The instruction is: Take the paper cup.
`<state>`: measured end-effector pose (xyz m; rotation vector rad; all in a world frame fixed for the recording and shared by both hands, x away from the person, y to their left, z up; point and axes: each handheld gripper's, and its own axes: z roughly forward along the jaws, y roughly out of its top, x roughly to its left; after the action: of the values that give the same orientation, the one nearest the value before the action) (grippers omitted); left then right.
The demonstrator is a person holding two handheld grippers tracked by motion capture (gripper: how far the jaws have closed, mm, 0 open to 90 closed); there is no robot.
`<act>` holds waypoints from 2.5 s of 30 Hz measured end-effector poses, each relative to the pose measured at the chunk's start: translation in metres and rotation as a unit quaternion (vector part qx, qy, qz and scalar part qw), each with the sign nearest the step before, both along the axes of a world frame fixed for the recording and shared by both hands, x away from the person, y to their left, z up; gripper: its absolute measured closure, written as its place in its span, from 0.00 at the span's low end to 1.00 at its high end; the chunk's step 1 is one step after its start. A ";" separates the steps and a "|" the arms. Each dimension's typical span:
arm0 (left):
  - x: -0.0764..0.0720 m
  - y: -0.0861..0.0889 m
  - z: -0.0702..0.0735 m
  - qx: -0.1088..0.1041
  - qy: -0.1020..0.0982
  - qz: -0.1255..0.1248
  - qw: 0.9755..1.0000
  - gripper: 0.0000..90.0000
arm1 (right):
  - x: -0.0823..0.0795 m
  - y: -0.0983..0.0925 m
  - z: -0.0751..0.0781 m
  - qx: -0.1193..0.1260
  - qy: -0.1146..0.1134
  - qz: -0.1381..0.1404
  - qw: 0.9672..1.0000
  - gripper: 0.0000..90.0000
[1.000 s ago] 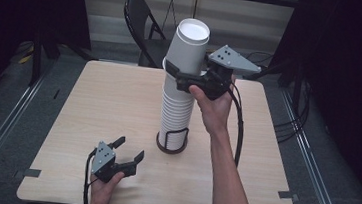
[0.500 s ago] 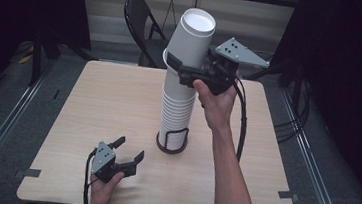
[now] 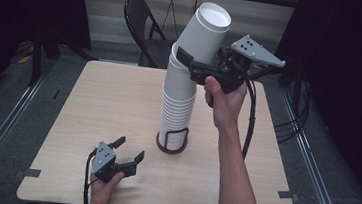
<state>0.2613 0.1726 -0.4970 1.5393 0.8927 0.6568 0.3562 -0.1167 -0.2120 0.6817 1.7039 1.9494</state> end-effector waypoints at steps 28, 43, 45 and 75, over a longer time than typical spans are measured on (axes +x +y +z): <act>0.000 0.000 0.000 0.000 -0.002 0.009 1.000 0.19 | -0.010 -0.055 -0.016 0.023 0.037 -0.053 0.998 0.18; 0.001 0.006 0.003 -0.020 0.023 0.015 0.999 0.20 | -0.018 -0.075 -0.051 -0.001 0.072 -0.078 0.994 0.18; 0.000 0.006 0.003 -0.027 0.025 0.012 0.999 0.20 | -0.022 -0.077 -0.062 -0.005 0.082 -0.079 0.993 0.18; -0.002 -0.006 0.010 -0.049 0.025 -0.053 0.997 0.21 | -0.058 -0.059 -0.172 0.013 0.186 -0.041 0.982 0.18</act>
<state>0.2592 0.1665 -0.4873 1.5098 0.8622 0.4925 0.2980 -0.1755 -0.3838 1.1665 1.8283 1.8761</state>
